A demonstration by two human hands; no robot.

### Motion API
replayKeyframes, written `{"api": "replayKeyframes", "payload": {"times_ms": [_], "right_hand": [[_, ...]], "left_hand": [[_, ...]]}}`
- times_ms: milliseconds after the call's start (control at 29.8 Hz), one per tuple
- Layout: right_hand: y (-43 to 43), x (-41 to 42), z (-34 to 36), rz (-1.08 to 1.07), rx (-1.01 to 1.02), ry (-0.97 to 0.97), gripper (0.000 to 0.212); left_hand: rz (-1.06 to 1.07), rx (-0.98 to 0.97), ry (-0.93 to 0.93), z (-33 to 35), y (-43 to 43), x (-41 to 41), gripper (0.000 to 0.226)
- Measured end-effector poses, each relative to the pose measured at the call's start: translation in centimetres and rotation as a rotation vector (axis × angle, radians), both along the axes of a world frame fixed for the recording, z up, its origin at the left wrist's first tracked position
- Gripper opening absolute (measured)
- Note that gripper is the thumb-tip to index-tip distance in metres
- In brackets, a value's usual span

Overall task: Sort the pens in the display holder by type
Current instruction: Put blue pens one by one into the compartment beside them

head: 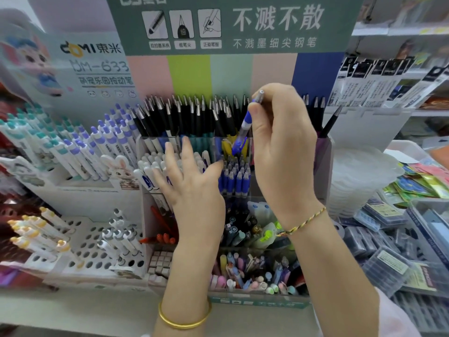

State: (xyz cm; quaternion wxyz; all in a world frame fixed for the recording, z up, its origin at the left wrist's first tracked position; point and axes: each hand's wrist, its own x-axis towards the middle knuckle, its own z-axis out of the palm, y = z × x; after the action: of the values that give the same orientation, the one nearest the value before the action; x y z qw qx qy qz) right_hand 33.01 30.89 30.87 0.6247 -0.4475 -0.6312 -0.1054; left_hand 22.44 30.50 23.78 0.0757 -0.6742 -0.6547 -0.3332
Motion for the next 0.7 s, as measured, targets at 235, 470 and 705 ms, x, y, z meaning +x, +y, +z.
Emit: {"api": "replayKeyframes", "payload": {"times_ms": [235, 470, 705], "right_hand": [[1.6, -1.2, -0.5, 0.119, -0.106, 0.035, 0.013], [3.3, -2.0, -0.9, 0.105, -0.474, -0.197, 0.012], [3.4, -2.1, -2.5, -0.123, -0.699, -0.496, 0.012]], "left_hand": [[-0.013, -0.003, -0.02, -0.1, -0.3, 0.0, 0.049], [-0.006, 0.036, -0.058, -0.3, -0.5, -0.2, 0.046], [0.063, 0.142, -0.195, 0.5, -0.5, -1.5, 0.031]]}}
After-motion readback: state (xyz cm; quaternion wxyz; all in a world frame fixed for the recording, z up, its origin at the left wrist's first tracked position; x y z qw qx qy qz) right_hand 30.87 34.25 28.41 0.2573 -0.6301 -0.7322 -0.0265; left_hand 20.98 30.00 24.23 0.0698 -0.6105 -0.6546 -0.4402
